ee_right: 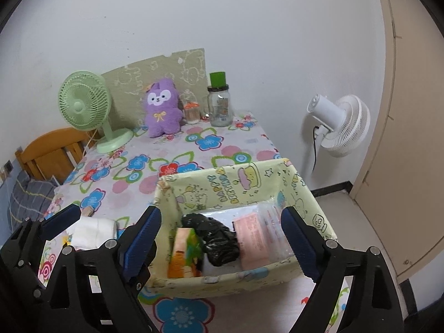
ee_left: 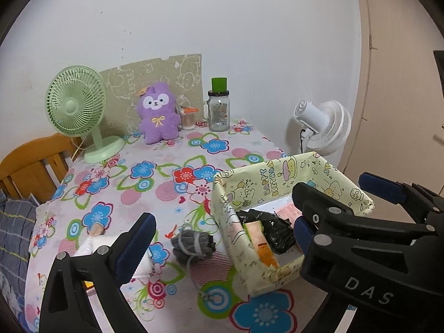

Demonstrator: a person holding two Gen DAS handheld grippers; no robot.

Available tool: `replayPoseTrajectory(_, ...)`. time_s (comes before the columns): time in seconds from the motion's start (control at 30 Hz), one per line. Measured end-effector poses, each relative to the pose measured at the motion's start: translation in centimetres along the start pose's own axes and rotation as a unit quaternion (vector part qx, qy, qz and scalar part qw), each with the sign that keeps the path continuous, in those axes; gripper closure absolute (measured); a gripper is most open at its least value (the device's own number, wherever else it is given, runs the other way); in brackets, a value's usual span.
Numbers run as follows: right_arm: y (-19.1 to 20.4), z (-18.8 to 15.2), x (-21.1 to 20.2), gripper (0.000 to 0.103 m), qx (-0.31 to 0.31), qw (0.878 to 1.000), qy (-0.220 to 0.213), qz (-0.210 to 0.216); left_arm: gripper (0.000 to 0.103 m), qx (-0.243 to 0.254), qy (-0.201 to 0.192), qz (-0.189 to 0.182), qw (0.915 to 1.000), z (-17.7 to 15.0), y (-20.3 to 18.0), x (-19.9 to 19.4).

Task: Organize soft objects
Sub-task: 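Withdraw both tools from the fabric box back toward the table items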

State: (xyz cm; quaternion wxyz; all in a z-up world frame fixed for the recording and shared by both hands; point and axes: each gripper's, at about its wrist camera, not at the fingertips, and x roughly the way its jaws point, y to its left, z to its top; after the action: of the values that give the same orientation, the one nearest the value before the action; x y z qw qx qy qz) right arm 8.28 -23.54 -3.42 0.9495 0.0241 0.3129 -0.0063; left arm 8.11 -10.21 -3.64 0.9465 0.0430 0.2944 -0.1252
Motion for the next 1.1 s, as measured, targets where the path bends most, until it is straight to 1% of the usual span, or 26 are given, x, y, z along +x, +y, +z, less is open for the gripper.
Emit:
replayPoseTrajectory(0.1,0.8,-0.1,-0.5,0.01,-0.004,1.0,-0.004,-0.001,0.002,-0.004,-0.003,0.002,1.0,-0.2,0.7,-0.6)
replayPoseTrajectory(0.47,4.2,-0.7,-2.4,0.009,-0.026,0.999,-0.03,0.011,0.003,-0.018,-0.014,0.008,0.9997,-1.1,3.2,-2.9)
replayPoseTrajectory(0.63,5.7,-1.2,-2.8,0.009,-0.031,0.999,-0.027,0.022,0.003,-0.021,-0.013,0.014,0.9996,-1.6,4.2,-3.5)
replayPoseTrajectory(0.9,7.9,-1.9,-3.2,0.009,-0.036,0.998,-0.036,0.034,0.003,-0.022,-0.02,0.027,0.9992,-2.6,6.2,-4.3)
replayPoseTrajectory(1.1,9.5,-2.8,-2.7,0.009,-0.032,0.998,-0.028,0.051,0.003,-0.028,-0.02,0.029,0.999,-3.7,7.7,-4.5)
